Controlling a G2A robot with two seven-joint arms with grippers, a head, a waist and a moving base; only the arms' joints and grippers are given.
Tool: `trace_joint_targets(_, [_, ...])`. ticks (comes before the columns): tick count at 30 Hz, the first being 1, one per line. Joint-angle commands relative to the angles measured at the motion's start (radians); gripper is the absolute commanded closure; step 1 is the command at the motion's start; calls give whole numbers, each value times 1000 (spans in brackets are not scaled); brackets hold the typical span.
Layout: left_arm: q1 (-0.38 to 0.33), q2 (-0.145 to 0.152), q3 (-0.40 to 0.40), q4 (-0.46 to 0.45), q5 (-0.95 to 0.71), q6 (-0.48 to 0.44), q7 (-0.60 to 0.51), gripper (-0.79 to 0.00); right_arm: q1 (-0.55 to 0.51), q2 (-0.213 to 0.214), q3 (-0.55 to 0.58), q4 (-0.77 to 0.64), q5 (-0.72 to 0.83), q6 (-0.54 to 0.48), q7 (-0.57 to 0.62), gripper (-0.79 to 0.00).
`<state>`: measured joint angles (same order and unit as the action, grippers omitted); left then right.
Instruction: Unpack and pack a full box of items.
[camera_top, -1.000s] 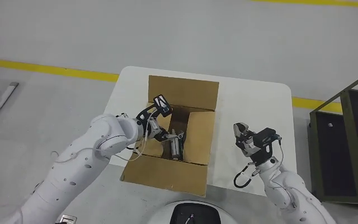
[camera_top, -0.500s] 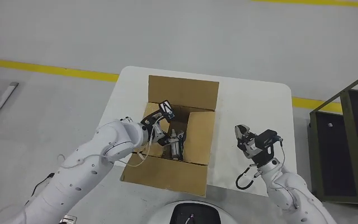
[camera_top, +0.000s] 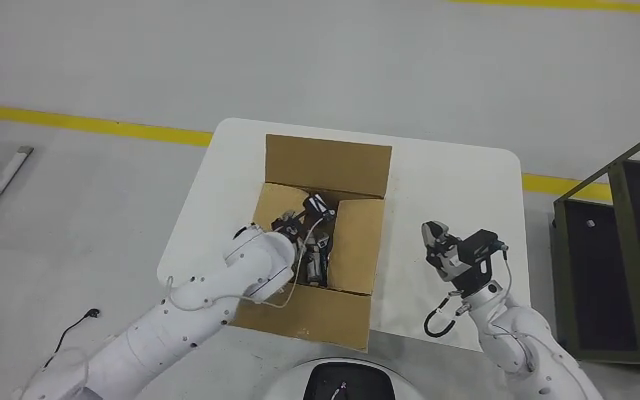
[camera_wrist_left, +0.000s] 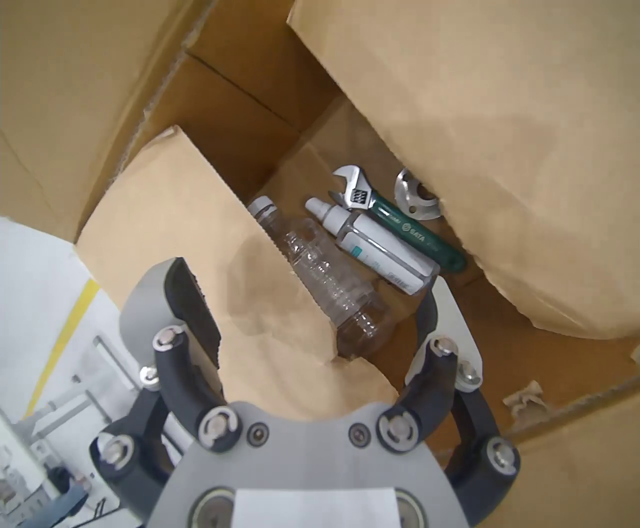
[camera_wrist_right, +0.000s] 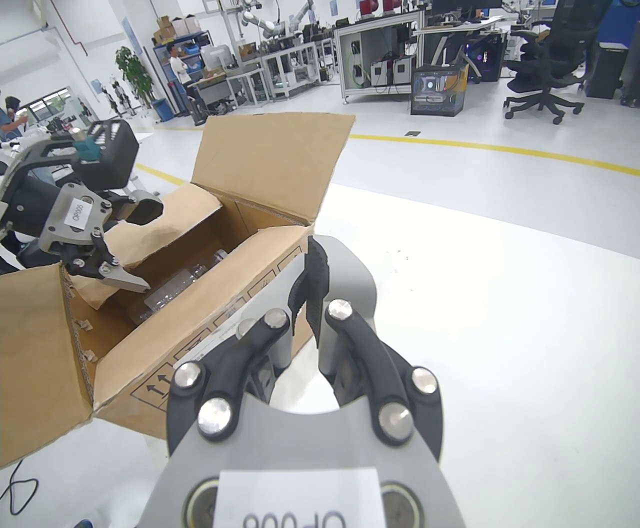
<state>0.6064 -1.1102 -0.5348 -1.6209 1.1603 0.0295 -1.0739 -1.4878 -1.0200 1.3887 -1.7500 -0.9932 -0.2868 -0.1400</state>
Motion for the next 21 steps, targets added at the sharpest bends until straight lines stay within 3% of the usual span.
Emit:
trace_joint_targets(1, [-15, -18, 27, 28, 52, 25, -21, -785, 1, -2, 0, 0, 2, 1, -2, 0])
trace_joint_targets(12, [-34, -81, 78, 127, 223, 53, -85, -785, -5, -11, 9, 1, 3, 5, -6, 0])
trace_joint_targets(13, [-33, -84, 77, 129, 240, 56, -84, -736, -5, -12, 10, 0, 3, 5, -5, 0])
trace_joint_targets(14, [-28, -87, 73, 129, 247, 58, -83, -616, -6, -13, 11, 0, 3, 6, -5, 0])
trace_joint_targets(15, [-26, -89, 70, 130, 258, 57, -83, -360, -6, -13, 12, 0, 2, 6, -5, 0])
trace_joint_targets(16, [-23, -90, 67, 130, 273, 60, -82, -175, -7, -14, 13, -1, 1, 6, -5, 0])
trace_joint_targets(17, [-18, -92, 64, 129, 289, 62, -82, -117, -7, -15, 13, -1, -1, 6, -5, 0])
trace_joint_targets(18, [-15, -93, 62, 129, 306, 61, -83, 0, -7, -15, 14, -1, -3, 5, -4, 0])
trace_joint_targets(21, [0, -96, 47, 125, 334, 58, -86, 0, -8, -18, 16, -5, -8, 5, -2, 0])
